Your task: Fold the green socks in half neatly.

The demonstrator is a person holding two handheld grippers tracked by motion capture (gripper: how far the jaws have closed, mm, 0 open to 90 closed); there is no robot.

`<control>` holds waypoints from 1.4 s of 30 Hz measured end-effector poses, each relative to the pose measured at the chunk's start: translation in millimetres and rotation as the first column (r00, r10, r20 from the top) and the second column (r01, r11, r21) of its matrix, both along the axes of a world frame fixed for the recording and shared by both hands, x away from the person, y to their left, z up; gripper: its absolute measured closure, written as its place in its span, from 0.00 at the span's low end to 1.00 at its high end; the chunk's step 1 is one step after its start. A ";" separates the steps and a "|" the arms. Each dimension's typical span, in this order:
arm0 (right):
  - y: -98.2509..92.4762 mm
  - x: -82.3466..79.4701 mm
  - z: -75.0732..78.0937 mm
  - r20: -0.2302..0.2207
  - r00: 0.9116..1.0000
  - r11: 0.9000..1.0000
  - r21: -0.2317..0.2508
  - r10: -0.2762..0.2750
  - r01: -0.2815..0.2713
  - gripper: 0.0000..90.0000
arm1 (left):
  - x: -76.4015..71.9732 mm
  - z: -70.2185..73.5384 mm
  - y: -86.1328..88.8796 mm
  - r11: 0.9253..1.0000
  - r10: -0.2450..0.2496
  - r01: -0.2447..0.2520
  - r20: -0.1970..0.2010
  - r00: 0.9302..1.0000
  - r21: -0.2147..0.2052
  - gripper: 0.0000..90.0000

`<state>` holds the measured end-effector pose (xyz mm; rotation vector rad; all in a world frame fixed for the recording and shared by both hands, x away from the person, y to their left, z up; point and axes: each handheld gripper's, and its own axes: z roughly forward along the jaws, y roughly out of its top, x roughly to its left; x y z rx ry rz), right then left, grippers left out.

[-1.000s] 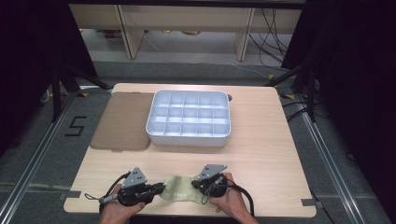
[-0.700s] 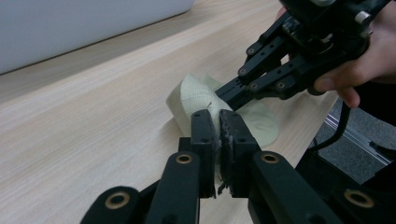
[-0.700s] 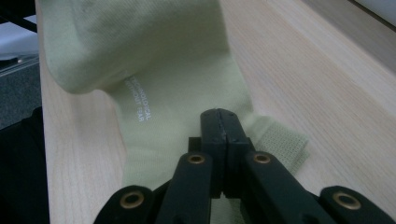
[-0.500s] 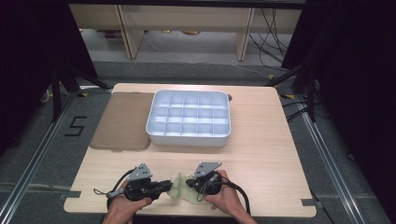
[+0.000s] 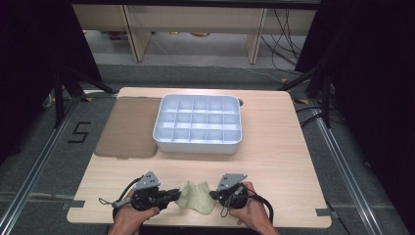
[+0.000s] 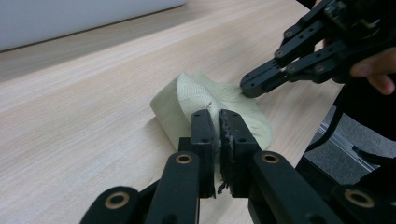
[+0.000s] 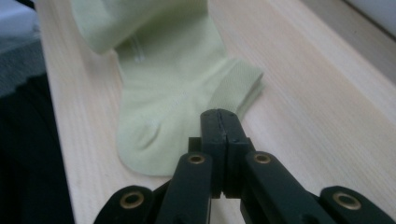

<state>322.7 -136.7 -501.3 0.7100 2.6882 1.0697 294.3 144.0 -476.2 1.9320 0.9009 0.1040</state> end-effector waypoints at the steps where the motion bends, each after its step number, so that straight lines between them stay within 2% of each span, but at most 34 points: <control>1: 0.1 1.6 -2.4 0.019 1.000 1.000 0.003 0.011 -0.011 1.00 | -0.2 0.3 -2.4 1.000 0.004 -0.004 0.002 1.000 0.004 0.93; 2: -0.2 2.8 -1.7 0.010 1.000 1.000 -0.001 0.028 -0.028 1.00 | -0.2 0.2 -5.6 1.000 0.006 -0.006 0.008 1.000 0.005 0.93; 4: 0.1 3.0 -0.9 0.005 1.000 1.000 -0.010 0.025 -0.025 1.00 | 1.0 1.1 -9.9 0.999 -0.009 0.009 0.019 1.000 0.033 0.93; 5: -0.3 3.9 -1.9 0.015 0.999 1.000 -0.009 0.030 -0.030 1.00 | 1.8 1.4 -12.7 0.999 -0.013 0.012 0.015 1.000 0.033 0.93; 7: -0.7 2.6 -1.7 -0.003 1.000 1.000 -0.004 0.012 -0.012 1.00 | 3.0 2.0 -20.5 0.999 -0.016 0.015 0.014 1.000 0.032 0.93; 9: -1.0 2.6 -2.0 -0.003 1.000 1.000 0.000 0.014 -0.014 1.00 | 4.4 3.3 -27.6 0.998 -0.034 0.033 0.024 0.999 0.054 0.93; 13: -2.0 3.7 -4.1 0.003 1.000 1.000 0.020 0.010 -0.010 1.00 | 8.5 3.8 -40.3 0.997 -0.050 0.048 0.029 0.998 0.065 0.93; 20: -3.9 5.4 -3.6 -0.012 1.000 1.000 0.021 0.018 -0.017 1.00 | 11.6 -5.4 -56.7 0.994 -0.073 0.073 -0.004 0.997 0.079 0.93; 21: -3.8 5.8 -5.2 -0.009 1.000 0.999 0.043 0.013 -0.012 1.00 | 12.8 -6.9 -57.3 0.993 -0.089 0.089 0.003 0.996 0.080 0.93; 22: -5.2 6.2 -4.1 -0.024 1.000 0.999 0.036 0.019 -0.018 1.00 | 12.6 -7.2 -58.5 0.991 -0.100 0.100 -0.002 0.995 0.089 0.93; 24: -6.0 6.9 -4.5 -0.029 0.999 0.999 0.041 0.014 -0.013 1.00 | 12.2 -7.5 -59.7 0.992 -0.097 0.097 -0.005 0.995 0.083 0.93; 25: -6.1 7.1 -4.4 -0.032 0.999 0.999 0.046 0.014 -0.013 1.00 | 12.4 -7.2 -60.1 0.990 -0.111 0.111 -0.005 0.994 0.086 0.93; 26: -5.6 8.5 -6.5 -0.014 1.000 0.998 0.059 0.021 -0.020 1.00 | 12.0 -7.3 -61.5 0.991 -0.111 0.112 -0.014 0.994 0.072 0.93; 27: -6.9 8.5 -5.0 -0.024 1.000 0.999 0.046 0.012 -0.011 1.00 | 12.4 -7.0 -61.7 0.989 -0.121 0.122 -0.016 0.993 0.080 0.93; 30: -7.1 8.3 -5.2 -0.024 1.000 0.999 0.047 0.015 -0.013 1.00 | 13.2 -6.1 -63.1 0.988 -0.139 0.141 -0.033 0.990 0.067 0.93; 31: -6.1 8.1 -6.7 -0.016 1.000 0.998 0.061 0.010 -0.009 1.00 | 13.8 -5.5 -62.5 0.989 -0.138 0.141 -0.050 0.989 0.052 0.93; 32: -7.2 8.4 -5.1 -0.024 1.000 0.999 0.047 0.017 -0.016 1.00 | 14.8 -5.4 -62.0 0.990 -0.137 0.139 -0.060 0.989 0.030 0.93; 34: -7.6 8.9 -5.3 -0.026 0.999 0.999 0.048 0.020 -0.018 1.00 | 16.9 -5.5 -60.9 0.991 -0.128 0.130 -0.076 0.989 0.025 0.93; 38: -8.4 9.3 -5.6 -0.035 0.999 0.998 0.059 0.013 -0.011 1.00 | 18.8 -13.6 -64.4 0.987 -0.144 0.149 -0.091 0.985 0.055 0.93; 39: -8.5 9.0 -5.6 -0.036 0.999 0.998 0.059 0.009 -0.007 1.00 | 19.4 -15.4 -65.1 0.986 -0.143 0.150 -0.089 0.986 0.074 0.93; 41: -9.8 9.4 -4.3 -0.046 0.999 0.998 0.067 0.007 -0.004 1.00 | 20.5 -18.4 -67.3 0.987 -0.135 0.142 -0.092 0.987 0.072 0.93; 42: -10.1 9.7 -4.5 -0.044 0.999 0.997 0.078 0.000 0.003 0.99 | 21.7 -18.6 -67.9 0.986 -0.137 0.145 -0.089 0.987 0.085 0.93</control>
